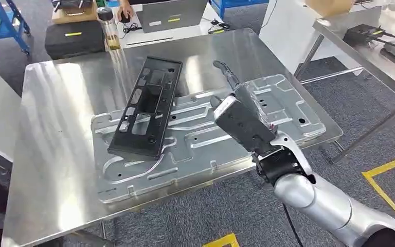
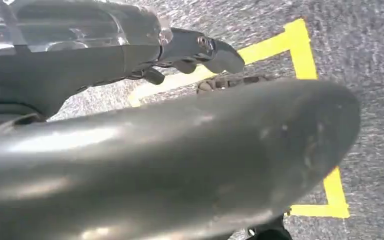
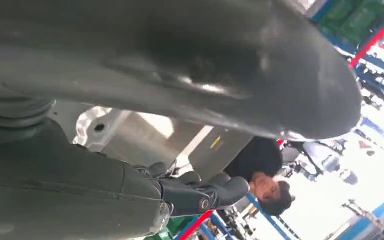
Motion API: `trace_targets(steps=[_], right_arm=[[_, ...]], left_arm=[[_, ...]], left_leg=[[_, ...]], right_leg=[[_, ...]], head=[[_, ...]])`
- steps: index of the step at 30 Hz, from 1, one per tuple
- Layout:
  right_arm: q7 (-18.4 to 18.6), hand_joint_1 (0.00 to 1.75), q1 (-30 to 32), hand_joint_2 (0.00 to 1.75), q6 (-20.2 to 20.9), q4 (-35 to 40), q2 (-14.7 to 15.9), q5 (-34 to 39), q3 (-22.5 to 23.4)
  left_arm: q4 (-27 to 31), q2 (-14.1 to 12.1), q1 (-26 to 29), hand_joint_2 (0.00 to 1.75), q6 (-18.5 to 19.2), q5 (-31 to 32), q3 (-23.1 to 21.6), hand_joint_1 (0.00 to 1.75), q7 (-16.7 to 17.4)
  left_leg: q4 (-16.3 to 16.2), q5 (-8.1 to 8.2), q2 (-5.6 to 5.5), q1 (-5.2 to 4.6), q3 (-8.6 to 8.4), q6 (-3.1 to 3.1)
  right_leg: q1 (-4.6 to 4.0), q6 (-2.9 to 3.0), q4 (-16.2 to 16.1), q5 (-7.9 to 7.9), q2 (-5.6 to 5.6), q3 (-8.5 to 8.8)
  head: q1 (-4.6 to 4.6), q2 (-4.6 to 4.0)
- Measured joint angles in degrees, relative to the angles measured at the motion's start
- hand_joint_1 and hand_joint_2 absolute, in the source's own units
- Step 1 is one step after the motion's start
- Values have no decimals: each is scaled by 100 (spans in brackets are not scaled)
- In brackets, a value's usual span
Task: Take the parts from the cabinet and place them on the table.
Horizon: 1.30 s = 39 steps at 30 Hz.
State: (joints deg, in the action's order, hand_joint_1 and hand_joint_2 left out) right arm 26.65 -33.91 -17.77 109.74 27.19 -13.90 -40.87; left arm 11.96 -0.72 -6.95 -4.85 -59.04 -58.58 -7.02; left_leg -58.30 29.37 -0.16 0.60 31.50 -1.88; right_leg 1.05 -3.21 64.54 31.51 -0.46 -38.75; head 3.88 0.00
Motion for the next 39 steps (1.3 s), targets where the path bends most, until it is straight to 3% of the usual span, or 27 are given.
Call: trace_targets(steps=[2,4,7,8,10,12,13,14,16,17,18,20,21,22,23,24,25,26,28,31,32,33,34,36,37,38,39], right_arm=[[-13,0,33,0,26,-2,-2,4,-9],[-33,0,96,0,46,-13,-4,9,-13],[-88,0,114,0,101,-11,-9,9,-15],[-101,0,112,0,114,-4,-7,4,-9],[-131,0,137,0,160,4,-5,-15,-13],[-158,0,189,0,205,2,0,-28,-11],[-188,0,249,0,234,2,0,-28,-15],[-208,0,311,0,252,2,0,-9,-17],[-241,0,390,0,280,2,0,2,-20],[-265,0,438,0,284,2,0,9,-20],[-293,0,490,0,284,0,2,9,-22],[-341,0,574,0,284,-2,0,9,-20],[-359,0,604,0,284,0,0,9,-17],[-374,0,617,0,284,0,0,9,-15],[-378,0,627,0,282,15,2,5,2],[-387,0,628,0,282,20,9,2,7],[-396,0,638,0,278,26,9,0,9],[-396,0,660,175,282,24,7,0,7],[-396,0,699,175,286,17,13,-7,4],[-398,0,716,175,295,17,22,-22,13],[-398,0,734,175,300,18,26,-24,11],[-398,0,759,175,302,15,26,-24,11],[-407,0,793,0,308,13,26,-15,11],[-435,0,861,0,306,13,26,42,22],[-459,0,905,0,304,18,28,88,44],[-481,0,922,0,304,20,37,135,72],[-507,0,921,0,304,20,39,179,103]], left_arm=[[0,2,1,0,2,-2,0,0,0],[0,-9,2,0,5,-9,0,0,2],[0,-9,1,0,5,-9,0,0,9],[6,13,-2,0,9,-11,0,0,11],[2,0,-3,0,22,-13,2,0,28],[0,-6,8,0,33,-15,2,0,57],[0,-13,1,0,33,-17,2,0,61],[0,-13,3,0,33,-17,2,0,76],[0,-20,3,0,31,-20,2,0,83],[0,-24,1,0,31,-26,2,0,85],[0,-26,3,0,31,-28,2,0,87],[-2,-31,3,0,31,-44,2,0,96],[-2,-39,0,0,31,-44,2,0,96],[-2,-39,-4,0,31,-44,2,0,96],[7,-26,-14,0,31,-44,2,0,96],[4,-35,-24,0,31,-44,2,0,94],[2,-42,-24,0,31,-46,2,0,96],[2,-46,-20,0,31,-46,2,0,96],[0,-50,-14,0,31,-50,4,0,100],[0,-52,-19,0,31,-52,4,0,101],[0,-55,-18,0,31,-53,4,0,101],[0,-55,-16,0,31,-52,4,0,101],[0,-57,-14,0,31,-55,4,0,101],[0,-55,-13,0,31,-55,4,0,101],[2,-52,-16,0,31,-55,4,0,101],[2,-42,-12,0,31,-55,4,0,101],[2,-37,1,0,29,-57,4,0,101]], left_leg=[[-6,-117,-1,-47,154,-34],[-12,-245,-2,-117,333,-63],[-14,-417,-6,-221,529,-77],[-15,-462,4,-227,558,-64],[17,-566,26,-162,566,2],[60,-656,16,-167,579,60],[12,-515,19,-161,611,93],[-186,-161,10,-141,681,156],[-967,523,2,-58,862,252],[-1379,685,3,-27,939,296],[-1623,643,4,-4,946,335],[-1493,180,13,51,671,426],[-1118,-28,23,90,357,476],[-656,-28,33,138,-3,525],[-174,242,23,130,-325,574],[6,373,10,112,-401,416],[-22,374,-1,100,-347,361],[-52,344,-2,81,-325,309],[-39,217,10,95,-217,152],[-41,12,2,61,29,59],[-39,-36,-3,42,105,41],[-42,-84,-3,24,182,29],[-43,-145,-1,-3,264,22],[-44,-253,15,-49,403,22],[-42,-297,70,-68,439,12],[-46,-324,91,-74,441,17],[-57,-346,126,-102,444,37]], right_leg=[[-4,9,784,456,6,-128],[-27,85,953,296,10,15],[-177,369,-241,-195,30,851],[-205,524,-698,29,11,1113],[-270,448,-889,-22,9,1199],[-266,489,-1031,-168,-16,1195],[-225,456,-1095,-260,-60,1180],[-212,502,-1116,-336,-59,1109],[-196,483,-1112,-458,-65,950],[-179,460,-1107,-526,-65,860],[-158,434,-1092,-590,-69,766],[-90,360,-1008,-692,-74,541],[-47,308,-928,-729,-73,415],[-32,272,-829,-749,-69,322],[-41,236,-728,-752,-60,218],[-43,195,-666,-773,-56,189],[-43,154,-662,-819,-61,184],[-28,125,-692,-878,-59,189],[5,49,-676,-847,-29,123],[1,0,287,200,-5,-63],[1,4,690,403,-5,-90],[-4,19,975,393,-1,-88],[-13,53,1071,208,5,-50],[-59,163,698,-206,11,261],[-103,244,225,-288,-46,584],[-189,335,-303,-167,-282,943],[-216,385,-724,-24,-395,1194]], head=[[44,0],[79,0],[154,0],[138,0],[66,0],[152,0],[158,0],[99,0],[5,0],[-19,0],[-37,0],[-56,0],[-63,0],[-76,0],[-119,0],[-111,0],[-95,0],[-78,0],[-78,0],[20,0],[51,0],[66,0],[95,0],[145,0],[167,0],[182,0],[195,0]])
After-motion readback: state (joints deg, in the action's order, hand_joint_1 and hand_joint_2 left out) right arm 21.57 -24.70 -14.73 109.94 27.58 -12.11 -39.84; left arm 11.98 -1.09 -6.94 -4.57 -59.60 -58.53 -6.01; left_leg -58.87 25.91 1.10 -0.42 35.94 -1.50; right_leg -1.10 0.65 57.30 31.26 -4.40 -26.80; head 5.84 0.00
